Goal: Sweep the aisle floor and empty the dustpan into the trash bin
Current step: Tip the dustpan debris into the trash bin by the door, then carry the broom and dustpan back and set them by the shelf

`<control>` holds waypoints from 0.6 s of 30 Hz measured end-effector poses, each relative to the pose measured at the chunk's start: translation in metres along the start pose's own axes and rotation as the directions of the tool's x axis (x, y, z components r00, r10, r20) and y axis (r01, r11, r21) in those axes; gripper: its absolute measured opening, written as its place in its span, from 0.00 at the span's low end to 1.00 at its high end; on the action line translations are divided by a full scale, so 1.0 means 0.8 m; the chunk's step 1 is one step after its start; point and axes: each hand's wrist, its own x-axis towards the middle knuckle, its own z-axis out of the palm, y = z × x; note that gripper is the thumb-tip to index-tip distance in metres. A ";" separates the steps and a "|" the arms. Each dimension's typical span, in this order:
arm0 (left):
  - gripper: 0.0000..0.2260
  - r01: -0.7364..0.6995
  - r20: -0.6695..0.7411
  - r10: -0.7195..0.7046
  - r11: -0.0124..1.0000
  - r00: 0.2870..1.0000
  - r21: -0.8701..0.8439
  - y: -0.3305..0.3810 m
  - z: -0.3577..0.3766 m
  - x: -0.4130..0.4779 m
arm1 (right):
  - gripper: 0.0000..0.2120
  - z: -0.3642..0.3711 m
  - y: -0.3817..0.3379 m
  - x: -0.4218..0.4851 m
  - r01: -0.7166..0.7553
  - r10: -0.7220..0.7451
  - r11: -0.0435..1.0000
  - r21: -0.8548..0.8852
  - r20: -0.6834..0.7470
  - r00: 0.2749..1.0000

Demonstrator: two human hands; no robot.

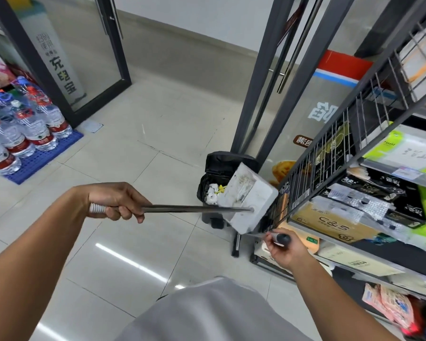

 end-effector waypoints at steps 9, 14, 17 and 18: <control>0.08 0.164 -0.076 -0.146 0.895 0.986 0.416 0.001 0.063 -0.011 | 0.20 -0.066 0.022 -0.077 0.034 -0.056 0.990 0.140 0.160 0.985; 0.05 0.294 -0.183 -0.233 0.825 0.955 0.482 -0.028 0.160 0.012 | 0.10 -0.137 0.072 -0.150 0.043 -0.072 0.981 0.187 0.151 0.986; 0.06 0.344 -0.220 -0.271 0.821 0.937 0.456 -0.058 0.220 0.018 | 0.07 -0.185 0.105 -0.193 0.033 -0.053 0.986 0.166 0.116 0.992; 0.06 0.360 -0.230 -0.283 0.813 0.931 0.457 -0.066 0.236 0.020 | 0.06 -0.197 0.116 -0.205 0.031 -0.049 0.986 0.162 0.107 0.993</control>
